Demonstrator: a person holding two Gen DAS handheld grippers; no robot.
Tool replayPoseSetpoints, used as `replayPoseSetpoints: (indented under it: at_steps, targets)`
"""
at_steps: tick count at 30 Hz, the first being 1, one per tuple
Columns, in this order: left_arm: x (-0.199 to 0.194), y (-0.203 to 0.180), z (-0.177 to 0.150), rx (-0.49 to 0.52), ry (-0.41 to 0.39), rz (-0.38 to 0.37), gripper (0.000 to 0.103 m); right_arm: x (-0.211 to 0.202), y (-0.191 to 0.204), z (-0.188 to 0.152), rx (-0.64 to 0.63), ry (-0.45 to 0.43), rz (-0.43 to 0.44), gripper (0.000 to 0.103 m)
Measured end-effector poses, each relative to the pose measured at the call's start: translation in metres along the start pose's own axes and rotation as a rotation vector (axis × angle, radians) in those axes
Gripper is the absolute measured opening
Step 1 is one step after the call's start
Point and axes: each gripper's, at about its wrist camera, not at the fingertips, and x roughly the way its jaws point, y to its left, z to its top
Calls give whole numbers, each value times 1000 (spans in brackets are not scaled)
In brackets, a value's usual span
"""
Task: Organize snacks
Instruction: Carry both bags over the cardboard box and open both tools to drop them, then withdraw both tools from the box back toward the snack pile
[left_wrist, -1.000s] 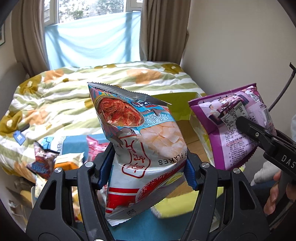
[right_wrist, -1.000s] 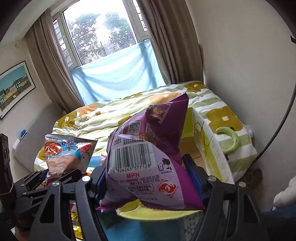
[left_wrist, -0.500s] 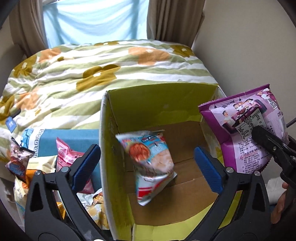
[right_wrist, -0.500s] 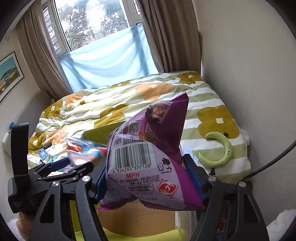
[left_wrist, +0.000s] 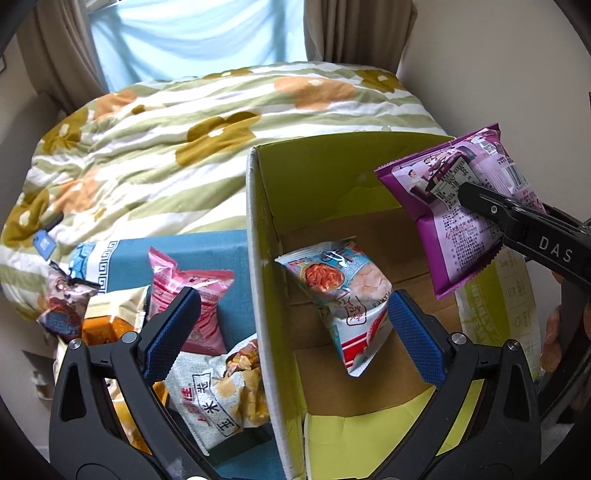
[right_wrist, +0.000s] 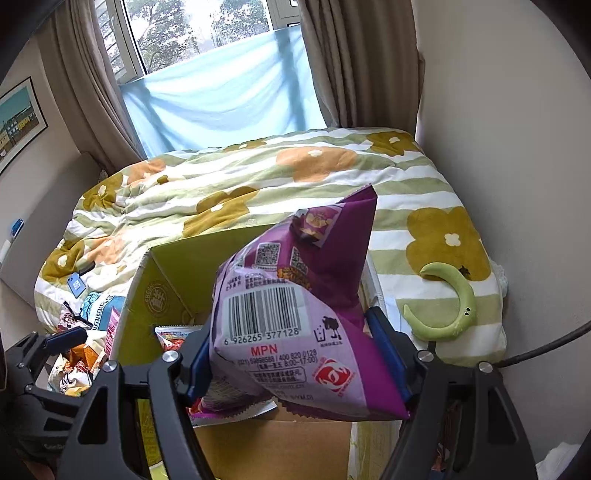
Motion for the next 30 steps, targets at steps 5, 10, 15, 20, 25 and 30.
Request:
replayPoseSetpoints:
  at_steps: [5, 10, 15, 20, 25, 30]
  targets:
    - [-6, 7, -4, -13, -35, 33, 100, 24, 6, 1, -2, 50, 8, 73]
    - [-19, 6, -7, 2, -90, 60, 100, 22, 4, -3, -14, 27, -16, 94]
    - [-27, 4, -10, -11, -98, 48, 100, 7, -6, -15, -17, 34, -32, 94]
    - [-47, 3, -16, -39, -131, 39, 100, -14, -9, -15, -36, 13, -40, 94]
    - [-74, 11, -27, -79, -158, 70, 100, -32, -9, -13, -58, -32, -20, 94]
    - [-106, 31, -51, -118, -173, 104, 100, -45, -8, -14, -17, -36, 25, 94]
